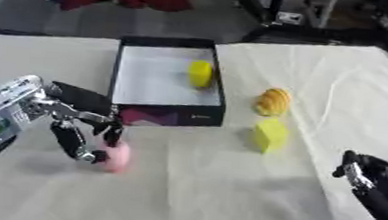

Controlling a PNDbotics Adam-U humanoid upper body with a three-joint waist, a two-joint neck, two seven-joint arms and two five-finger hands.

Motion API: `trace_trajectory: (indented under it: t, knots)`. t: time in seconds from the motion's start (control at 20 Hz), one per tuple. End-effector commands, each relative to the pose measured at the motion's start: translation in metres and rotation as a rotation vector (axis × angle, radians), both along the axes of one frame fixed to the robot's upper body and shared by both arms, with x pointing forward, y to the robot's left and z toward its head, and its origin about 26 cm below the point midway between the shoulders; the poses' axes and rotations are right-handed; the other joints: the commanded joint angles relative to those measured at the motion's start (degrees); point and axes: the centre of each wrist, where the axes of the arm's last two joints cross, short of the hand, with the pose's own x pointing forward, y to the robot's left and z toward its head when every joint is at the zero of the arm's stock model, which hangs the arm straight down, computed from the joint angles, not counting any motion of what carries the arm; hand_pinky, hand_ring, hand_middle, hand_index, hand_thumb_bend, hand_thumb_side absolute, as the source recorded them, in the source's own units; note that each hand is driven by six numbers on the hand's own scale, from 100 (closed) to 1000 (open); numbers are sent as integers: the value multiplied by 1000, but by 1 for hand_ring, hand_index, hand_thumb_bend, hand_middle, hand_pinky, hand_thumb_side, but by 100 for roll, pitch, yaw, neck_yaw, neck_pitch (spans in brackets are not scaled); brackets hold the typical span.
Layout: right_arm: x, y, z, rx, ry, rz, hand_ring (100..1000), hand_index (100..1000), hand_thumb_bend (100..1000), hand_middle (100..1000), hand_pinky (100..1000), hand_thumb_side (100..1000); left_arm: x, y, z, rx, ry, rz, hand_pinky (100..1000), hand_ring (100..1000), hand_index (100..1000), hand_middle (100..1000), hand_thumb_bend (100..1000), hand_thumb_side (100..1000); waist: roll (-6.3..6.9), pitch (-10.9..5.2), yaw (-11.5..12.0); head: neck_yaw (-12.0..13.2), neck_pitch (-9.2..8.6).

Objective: Pick up objects on the table and place them in the box.

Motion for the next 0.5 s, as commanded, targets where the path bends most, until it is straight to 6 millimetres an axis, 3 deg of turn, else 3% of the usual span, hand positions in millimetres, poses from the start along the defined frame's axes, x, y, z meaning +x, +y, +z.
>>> trace_trajectory:
  t: [0.05, 0.5]
  knots:
    - [2, -3, 6, -14, -21, 3, 514, 454, 100, 429, 706, 565, 1, 7, 21, 72, -44, -102, 450, 369, 504, 391, 114, 189, 15, -84, 12, -3, -11]
    - [1, -3, 6, -15, -21, 0, 513, 454, 100, 429, 706, 560, 1, 13, 31, -12, -165, -58, 428, 346, 480, 368, 118, 196, 11, -90, 9, -17, -11]
